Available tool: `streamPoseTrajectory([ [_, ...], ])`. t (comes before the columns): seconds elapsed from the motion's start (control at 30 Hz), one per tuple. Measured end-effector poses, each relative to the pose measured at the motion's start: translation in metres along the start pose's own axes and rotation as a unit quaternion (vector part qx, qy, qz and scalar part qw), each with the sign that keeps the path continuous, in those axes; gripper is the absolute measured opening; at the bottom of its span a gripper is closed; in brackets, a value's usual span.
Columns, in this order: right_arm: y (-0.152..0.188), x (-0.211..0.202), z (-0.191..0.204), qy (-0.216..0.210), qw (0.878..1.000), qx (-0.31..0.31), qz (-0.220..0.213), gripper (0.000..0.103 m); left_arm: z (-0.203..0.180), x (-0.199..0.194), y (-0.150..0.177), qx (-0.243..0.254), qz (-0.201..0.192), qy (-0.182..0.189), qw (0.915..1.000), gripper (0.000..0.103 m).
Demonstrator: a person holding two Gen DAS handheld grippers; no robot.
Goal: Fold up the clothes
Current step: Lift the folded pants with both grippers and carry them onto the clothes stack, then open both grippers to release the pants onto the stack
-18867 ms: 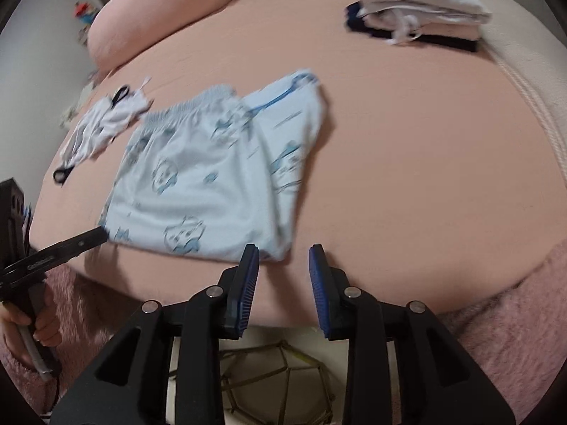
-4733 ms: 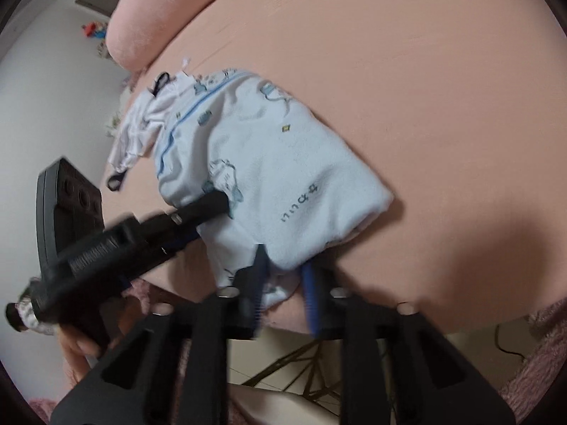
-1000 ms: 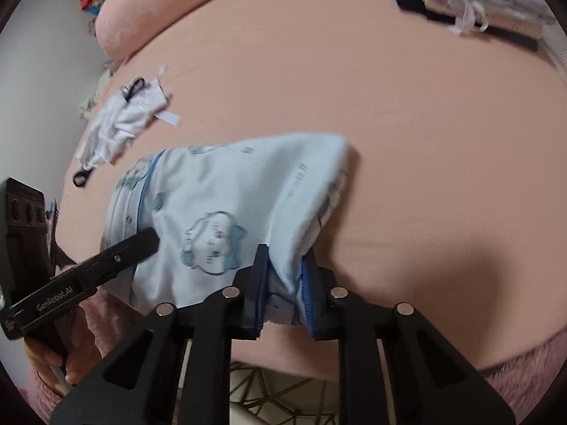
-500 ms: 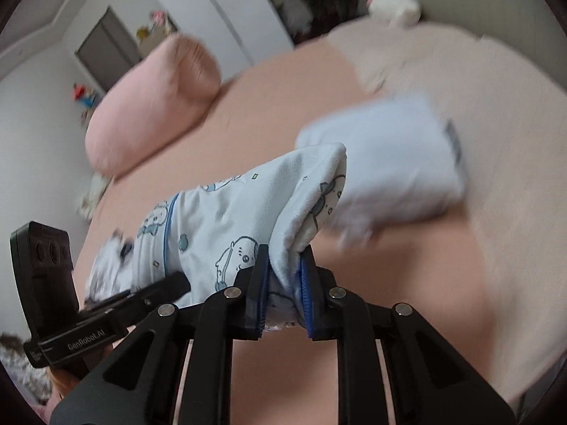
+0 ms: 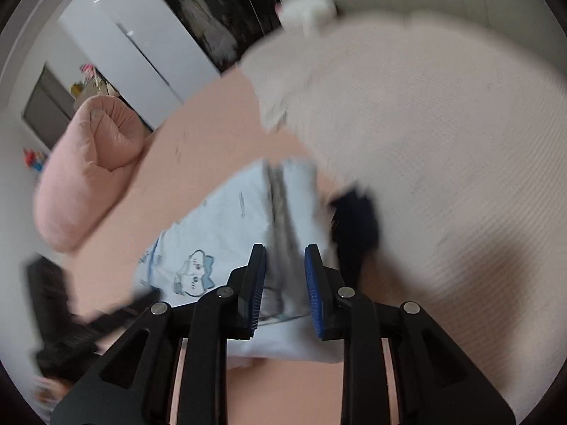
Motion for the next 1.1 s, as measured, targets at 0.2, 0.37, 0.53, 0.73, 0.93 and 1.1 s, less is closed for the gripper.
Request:
streamPoseTrajectory([
  [0.2,0.009,0.02,0.016,-0.014,0.999,-0.025,0.025,0.025,-0.038,0.024,0.005,0.084,0.021,0.028,0.9958,0.043],
  [0.37,0.011,0.032,0.007,0.042,0.997,-0.044,0.042,0.025,-0.021,0.057,0.011,0.096,0.037,-0.05,0.9935,0.039],
  [0.53,0.014,0.03,-0.006,0.048,0.998,-0.015,0.032,0.037,-0.032,0.045,0.016,0.101,0.032,-0.053,0.993,0.038],
  [0.73,0.017,0.004,0.027,0.053,0.997,-0.059,-0.003,0.036,-0.024,0.002,0.029,0.086,0.034,-0.06,0.9939,0.042],
  [0.93,0.06,-0.046,0.072,0.004,0.998,-0.043,0.047,0.042,-0.005,-0.086,0.035,0.104,0.01,-0.154,0.9825,0.059],
  [1.1,0.099,-0.087,0.139,0.002,0.996,-0.076,0.044,0.078,0.031,-0.182,0.046,0.076,-0.03,-0.223,0.9714,0.067],
])
Point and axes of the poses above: each gripper's, at about its wrist camera, not at the fingertips, and x roughly the way its jaws point, z to its left, y to its underside, the point moved 3 cm from there along x, roughly the way its jaws point, and after that the axes turned 4 degrees about -x, right-handed, at the moved point
